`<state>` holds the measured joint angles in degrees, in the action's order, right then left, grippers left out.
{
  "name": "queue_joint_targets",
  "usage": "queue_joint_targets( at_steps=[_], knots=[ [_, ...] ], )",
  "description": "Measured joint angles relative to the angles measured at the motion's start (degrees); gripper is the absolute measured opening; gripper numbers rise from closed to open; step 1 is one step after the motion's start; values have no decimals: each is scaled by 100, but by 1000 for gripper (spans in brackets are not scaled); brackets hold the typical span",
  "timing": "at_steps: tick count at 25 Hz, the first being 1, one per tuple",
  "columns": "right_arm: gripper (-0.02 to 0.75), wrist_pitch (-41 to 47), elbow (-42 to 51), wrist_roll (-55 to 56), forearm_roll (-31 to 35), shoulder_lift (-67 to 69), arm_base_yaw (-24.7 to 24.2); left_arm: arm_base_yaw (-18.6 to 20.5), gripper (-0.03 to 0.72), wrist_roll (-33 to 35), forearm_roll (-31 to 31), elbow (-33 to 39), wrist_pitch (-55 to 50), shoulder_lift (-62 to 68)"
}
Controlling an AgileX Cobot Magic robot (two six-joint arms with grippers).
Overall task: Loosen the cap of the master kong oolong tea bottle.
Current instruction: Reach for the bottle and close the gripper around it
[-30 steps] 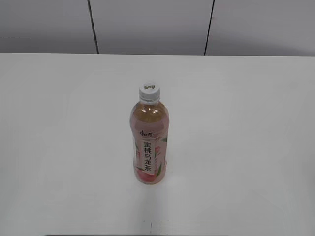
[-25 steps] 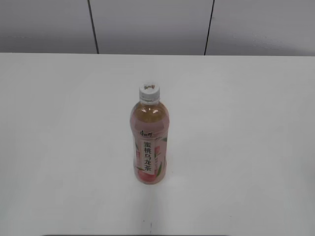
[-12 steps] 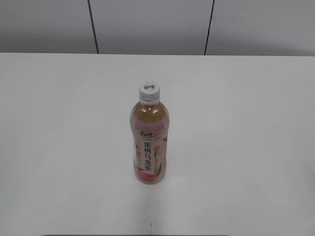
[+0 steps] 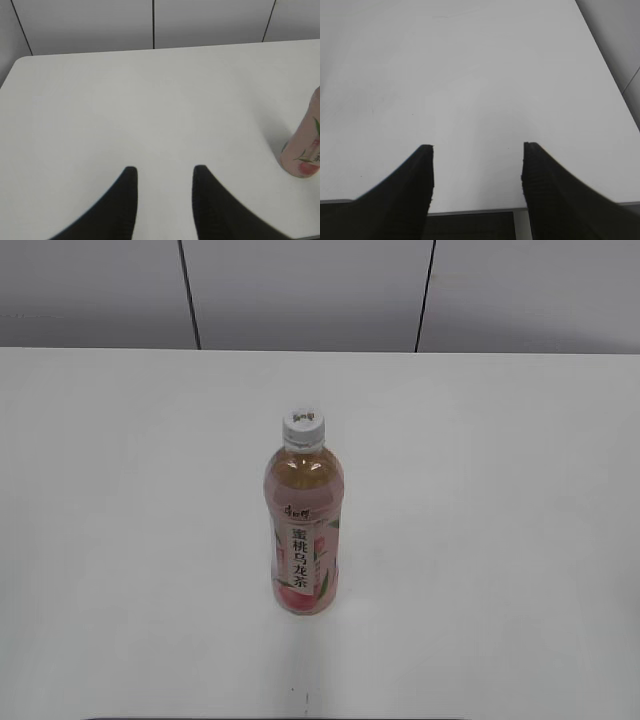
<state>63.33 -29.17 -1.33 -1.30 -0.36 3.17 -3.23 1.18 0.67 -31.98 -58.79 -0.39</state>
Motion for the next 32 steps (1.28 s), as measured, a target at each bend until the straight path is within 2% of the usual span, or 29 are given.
queue_joint_targets(
  at_steps=[9, 13, 17, 20, 24, 26, 32],
  knots=[
    [428, 0, 0, 0, 0, 0, 0, 0, 241, 0, 0, -32, 39, 0],
    [428, 0, 0, 0, 0, 0, 0, 0, 241, 0, 0, -108, 752, 83],
    [428, 0, 0, 0, 0, 0, 0, 0, 255, 0, 5, -108, 1555, 740],
    [428, 0, 0, 0, 0, 0, 0, 0, 319, 0, 57, -108, 2178, 1432],
    [428, 0, 0, 0, 0, 0, 0, 0, 514, 0, 82, -103, 3352, 2306],
    [428, 0, 0, 0, 0, 0, 0, 0, 585, 0, 100, -103, 3953, 2770],
    [428, 0, 0, 0, 0, 0, 0, 0, 594, 0, 570, -103, 5879, 4205]
  ],
)
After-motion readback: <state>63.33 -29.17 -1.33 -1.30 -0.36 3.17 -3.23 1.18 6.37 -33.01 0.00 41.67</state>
